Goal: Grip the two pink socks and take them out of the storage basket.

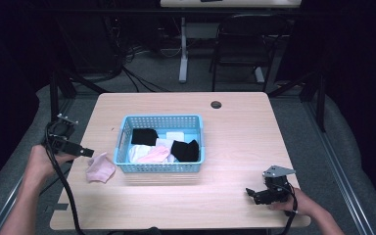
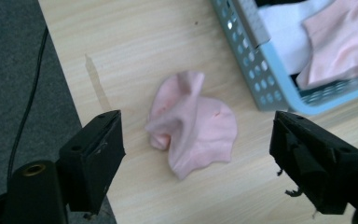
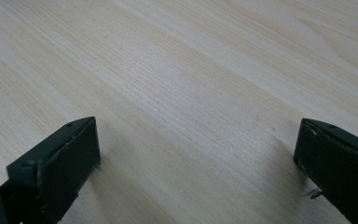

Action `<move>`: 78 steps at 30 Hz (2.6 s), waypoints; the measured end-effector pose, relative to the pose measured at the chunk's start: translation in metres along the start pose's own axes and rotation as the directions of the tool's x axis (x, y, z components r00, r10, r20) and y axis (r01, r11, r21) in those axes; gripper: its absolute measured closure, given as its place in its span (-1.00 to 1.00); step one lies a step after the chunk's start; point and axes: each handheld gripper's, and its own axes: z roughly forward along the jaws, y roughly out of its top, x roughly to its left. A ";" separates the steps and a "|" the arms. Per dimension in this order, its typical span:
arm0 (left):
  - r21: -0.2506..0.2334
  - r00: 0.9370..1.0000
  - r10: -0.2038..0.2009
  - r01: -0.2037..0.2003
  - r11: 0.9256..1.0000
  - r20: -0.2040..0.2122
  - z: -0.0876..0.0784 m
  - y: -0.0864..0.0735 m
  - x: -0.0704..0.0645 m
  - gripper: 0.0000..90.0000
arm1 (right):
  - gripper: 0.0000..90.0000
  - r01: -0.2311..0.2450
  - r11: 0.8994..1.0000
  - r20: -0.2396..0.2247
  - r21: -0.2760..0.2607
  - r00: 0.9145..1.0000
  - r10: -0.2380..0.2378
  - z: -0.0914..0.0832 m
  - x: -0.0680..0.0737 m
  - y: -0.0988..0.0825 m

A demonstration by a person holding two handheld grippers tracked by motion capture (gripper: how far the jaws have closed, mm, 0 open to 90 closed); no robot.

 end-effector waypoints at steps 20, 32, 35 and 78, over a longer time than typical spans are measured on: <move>-0.054 0.981 0.190 -0.188 0.981 0.045 0.002 0.062 -0.073 -0.82 | -1.00 0.000 1.000 -0.002 -0.001 1.000 0.000 0.000 0.000 0.000; 0.003 0.962 0.246 -0.248 0.969 0.120 0.059 0.074 -0.117 -0.85 | -1.00 0.006 1.000 -0.002 -0.002 1.000 -0.006 0.000 -0.001 0.000; 0.036 0.958 0.257 -0.264 0.964 0.128 0.076 0.076 -0.125 -0.78 | -1.00 0.006 1.000 -0.001 -0.001 1.000 -0.006 0.000 -0.001 0.000; 0.207 0.958 0.243 -0.270 0.940 0.150 0.138 0.087 -0.148 0.83 | -1.00 0.002 1.000 0.002 -0.001 1.000 -0.002 0.000 0.000 0.000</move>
